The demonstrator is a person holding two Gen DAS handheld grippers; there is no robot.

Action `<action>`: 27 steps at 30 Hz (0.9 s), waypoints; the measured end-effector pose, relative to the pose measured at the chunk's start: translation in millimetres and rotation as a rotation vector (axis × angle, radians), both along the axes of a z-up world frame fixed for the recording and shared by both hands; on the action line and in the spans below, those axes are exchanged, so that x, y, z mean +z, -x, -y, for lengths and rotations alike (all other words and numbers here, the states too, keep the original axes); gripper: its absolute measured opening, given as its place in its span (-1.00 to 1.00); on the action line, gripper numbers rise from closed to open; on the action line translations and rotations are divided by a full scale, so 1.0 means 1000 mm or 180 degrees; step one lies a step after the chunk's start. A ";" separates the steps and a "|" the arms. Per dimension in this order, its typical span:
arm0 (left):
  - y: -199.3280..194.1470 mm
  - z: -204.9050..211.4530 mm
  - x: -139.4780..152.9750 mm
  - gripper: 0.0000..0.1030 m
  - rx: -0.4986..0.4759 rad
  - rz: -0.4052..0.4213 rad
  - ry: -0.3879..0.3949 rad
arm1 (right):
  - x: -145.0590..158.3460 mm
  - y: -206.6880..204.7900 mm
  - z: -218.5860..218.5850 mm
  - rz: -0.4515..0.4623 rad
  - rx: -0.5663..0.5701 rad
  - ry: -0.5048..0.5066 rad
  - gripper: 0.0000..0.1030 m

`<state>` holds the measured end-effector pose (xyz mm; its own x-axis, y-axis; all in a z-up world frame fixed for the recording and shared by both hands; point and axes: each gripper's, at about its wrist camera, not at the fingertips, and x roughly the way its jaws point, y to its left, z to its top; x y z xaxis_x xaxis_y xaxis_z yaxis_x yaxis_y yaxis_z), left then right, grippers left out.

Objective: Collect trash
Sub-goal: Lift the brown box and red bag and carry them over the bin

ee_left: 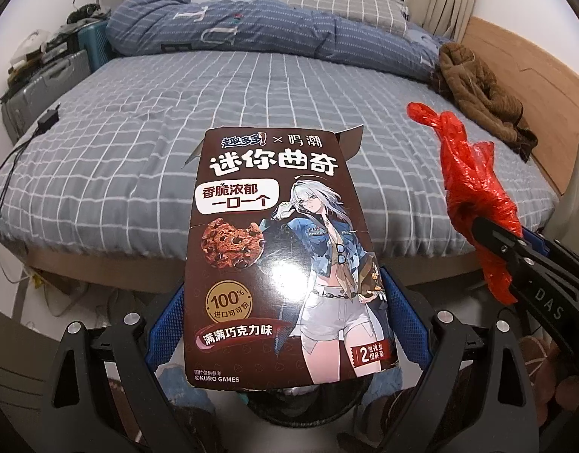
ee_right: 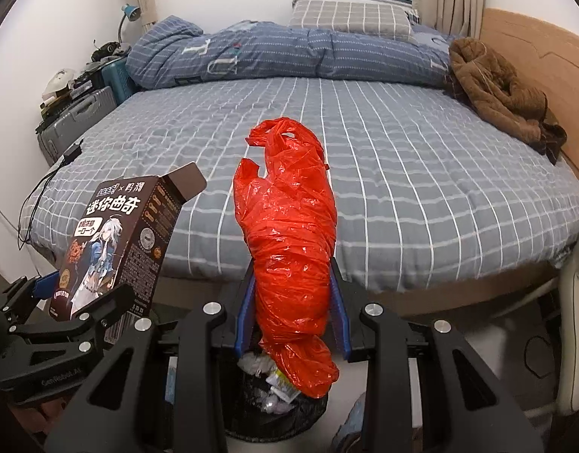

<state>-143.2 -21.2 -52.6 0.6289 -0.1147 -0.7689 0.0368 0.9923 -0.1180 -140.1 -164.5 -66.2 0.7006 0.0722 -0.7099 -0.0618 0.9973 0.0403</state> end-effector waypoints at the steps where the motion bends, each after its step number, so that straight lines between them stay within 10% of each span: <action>1: 0.003 0.000 0.000 0.75 0.0007 -0.0013 0.0005 | 0.000 0.002 0.000 -0.0016 -0.0006 -0.0006 -0.36; 27: 0.040 -0.001 -0.073 0.75 0.0006 -0.0453 -0.0068 | -0.087 0.035 0.004 -0.0571 -0.0004 0.0067 -0.36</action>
<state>-183.1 -19.8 -125.4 0.5136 -0.0962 -0.8526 0.0193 0.9947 -0.1006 -175.5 -168.2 -153.1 0.5627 0.0551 -0.8248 -0.0542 0.9981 0.0297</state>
